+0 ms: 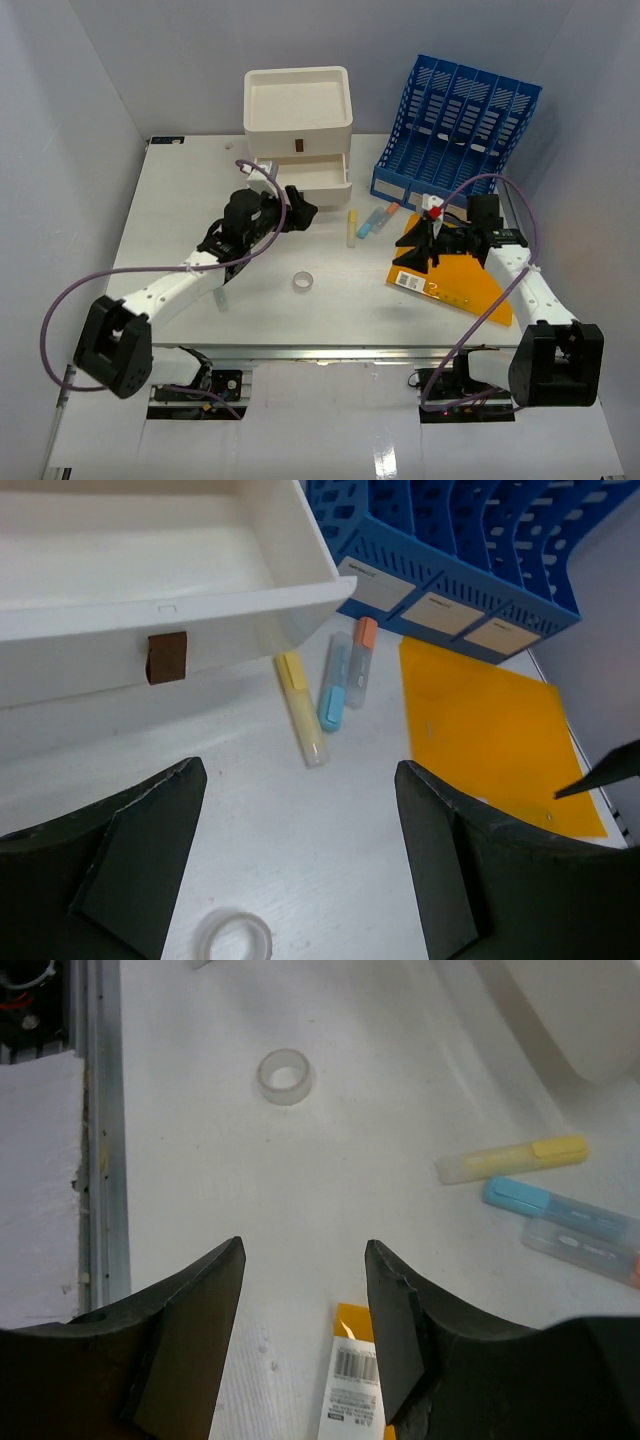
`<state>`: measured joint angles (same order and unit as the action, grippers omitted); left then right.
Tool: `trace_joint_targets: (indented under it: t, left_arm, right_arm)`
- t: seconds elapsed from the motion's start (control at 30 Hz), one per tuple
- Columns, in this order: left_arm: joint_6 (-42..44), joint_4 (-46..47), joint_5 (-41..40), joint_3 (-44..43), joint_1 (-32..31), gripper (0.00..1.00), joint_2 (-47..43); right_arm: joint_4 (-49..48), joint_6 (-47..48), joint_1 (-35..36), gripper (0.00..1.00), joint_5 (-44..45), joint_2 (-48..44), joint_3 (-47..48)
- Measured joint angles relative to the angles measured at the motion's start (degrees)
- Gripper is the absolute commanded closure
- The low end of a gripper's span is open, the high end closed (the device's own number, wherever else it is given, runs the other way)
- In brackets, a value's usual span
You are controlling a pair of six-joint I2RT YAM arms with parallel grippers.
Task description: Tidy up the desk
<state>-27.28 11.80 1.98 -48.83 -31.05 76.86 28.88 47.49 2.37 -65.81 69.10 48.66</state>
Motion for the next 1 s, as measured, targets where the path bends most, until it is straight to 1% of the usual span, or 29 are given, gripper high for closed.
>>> trace_joint_targets:
  t: [0.07,0.17,0.23,0.3,0.37,0.43,0.5,0.6,0.67,0.83,1.0]
  left_arm:
    - [1.8,-2.9,1.4,1.9,0.0,0.12,-5.4]
    - [4.9,-7.7,2.0,5.0,0.0,0.12,-14.4]
    - [7.0,-11.4,1.5,6.8,0.1,0.1,-20.5]
    - [8.8,-15.0,-0.1,8.7,0.2,0.08,-27.6]
    - [10.1,-17.7,-2.4,10.7,0.2,0.06,-35.4]
    - [10.9,-20.1,-4.6,12.5,0.3,0.02,-42.7]
    - [11.3,-21.9,-6.8,13.7,0.4,0.02,-49.4]
    - [11.6,-23.8,-10.2,15.1,0.4,0.02,-57.6]
    - [11.8,-25.1,-12.4,15.8,0.4,0.02,-61.5]
    - [11.8,-26.5,-16.2,15.9,0.5,0.02,-64.1]
    - [11.7,-28.2,-17.6,15.9,0.5,0.02,-64.0]
  right_arm:
    - [0.2,-0.4,6.0,0.42,3.7,0.7,0.3]
    - [-0.2,-2.6,19.2,0.4,12.7,2.4,1.1]
    - [-0.4,-5.3,27.8,0.38,19.6,5.7,3.5]
    - [-0.7,-7.8,34.2,0.35,25.1,9.6,6.7]
    - [-1.1,-12.3,38.6,0.31,31.1,14.6,11.2]
    - [-3.1,-16.5,41.3,0.29,36.1,20.5,16.0]
    - [-4.1,-20.2,43.1,0.3,39.4,25.8,19.9]
    - [-3.0,-24.8,45.1,0.35,42.5,33.3,25.9]
    - [-2.9,-27.4,45.9,0.39,44.4,38.3,30.2]
    - [-1.8,-31.2,47.2,0.44,47.8,45.3,36.0]
    - [-1.5,-32.5,47.7,0.52,50.3,47.8,37.9]
